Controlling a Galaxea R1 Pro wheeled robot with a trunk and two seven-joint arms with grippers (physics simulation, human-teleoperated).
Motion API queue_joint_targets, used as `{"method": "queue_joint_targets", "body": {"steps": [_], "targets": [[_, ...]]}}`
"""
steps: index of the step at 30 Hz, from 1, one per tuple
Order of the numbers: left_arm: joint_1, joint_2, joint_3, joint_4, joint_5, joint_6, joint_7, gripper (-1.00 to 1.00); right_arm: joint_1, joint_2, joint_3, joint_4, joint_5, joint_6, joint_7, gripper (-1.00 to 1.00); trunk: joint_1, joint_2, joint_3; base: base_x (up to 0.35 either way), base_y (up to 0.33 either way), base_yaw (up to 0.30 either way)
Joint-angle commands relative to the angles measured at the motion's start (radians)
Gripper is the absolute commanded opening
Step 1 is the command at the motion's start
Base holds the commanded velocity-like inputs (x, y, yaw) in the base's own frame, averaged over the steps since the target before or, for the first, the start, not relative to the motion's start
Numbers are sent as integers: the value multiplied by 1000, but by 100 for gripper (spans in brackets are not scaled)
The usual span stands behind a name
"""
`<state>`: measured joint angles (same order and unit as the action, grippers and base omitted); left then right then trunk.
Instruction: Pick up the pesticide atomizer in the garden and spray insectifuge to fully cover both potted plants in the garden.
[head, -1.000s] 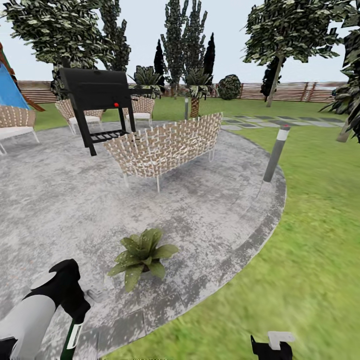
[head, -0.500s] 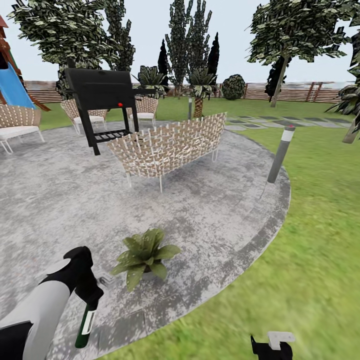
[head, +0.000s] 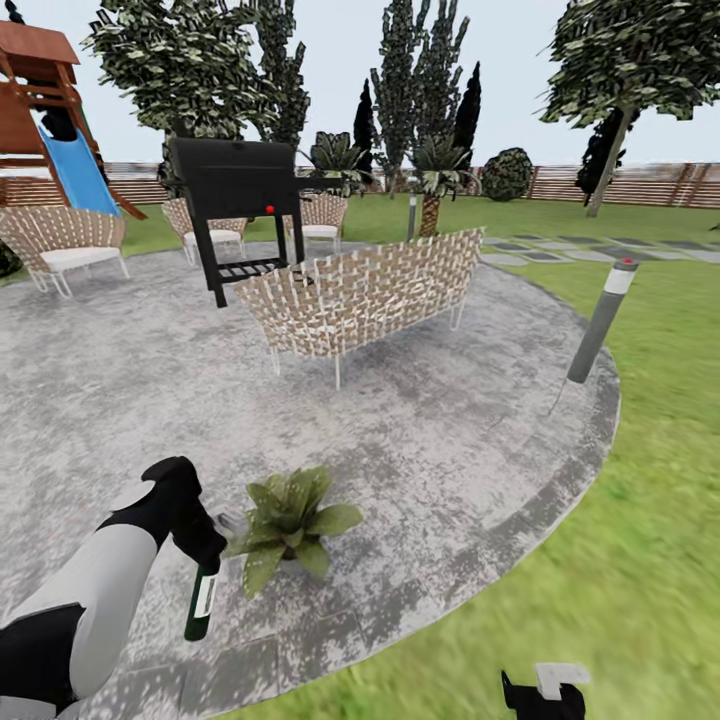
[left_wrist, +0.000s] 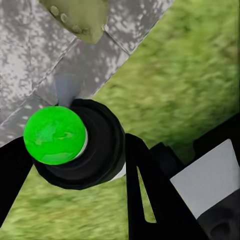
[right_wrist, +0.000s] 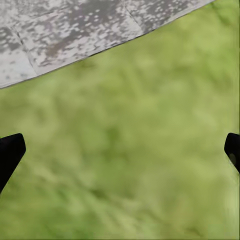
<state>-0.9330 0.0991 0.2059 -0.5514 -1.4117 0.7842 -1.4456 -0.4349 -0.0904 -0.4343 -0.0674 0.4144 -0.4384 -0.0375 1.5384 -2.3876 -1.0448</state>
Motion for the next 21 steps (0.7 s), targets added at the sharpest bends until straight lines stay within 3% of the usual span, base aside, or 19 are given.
{"method": "queue_joint_targets", "body": {"steps": [1,3,5,8,9,11,14,20,21], "targets": [[-2,-2,5,-1,-12,10,-11,-100,0,0,-6,1,10,-3,-4,100,0,0,-1,242,-188,245],[-3,-1,-3,-1,-13,8,-14,-100,0,0,-6,1,10,-3,-4,100,0,0,-1,244,-182,126],[-4,-1,-37,-2,-13,7,-30,-100,0,0,-6,1,10,-3,-4,100,0,0,-1,246,-178,36],[-5,4,-139,-16,-14,6,-123,-100,0,-1,-6,1,12,-3,-4,100,0,0,-1,246,-176,9],[-6,8,-210,-41,-15,4,-125,-100,0,-3,-5,1,12,-3,-4,100,0,0,-1,246,-176,2],[-6,11,-277,-77,-16,3,-125,-100,0,-3,-6,1,12,-3,-3,100,0,0,-1,246,-176,1],[-6,18,-307,-97,-18,0,-125,-100,0,-3,-6,1,12,-3,-3,100,0,0,-1,236,-166,0],[-6,48,-313,-99,-17,-4,-125,-100,0,-2,-6,1,11,-3,-4,100,0,0,-1,50,-33,68],[-5,54,-313,-98,-31,-5,-125,-100,0,-2,-6,1,12,-3,-4,100,0,0,-1,2,-1,261]]}}
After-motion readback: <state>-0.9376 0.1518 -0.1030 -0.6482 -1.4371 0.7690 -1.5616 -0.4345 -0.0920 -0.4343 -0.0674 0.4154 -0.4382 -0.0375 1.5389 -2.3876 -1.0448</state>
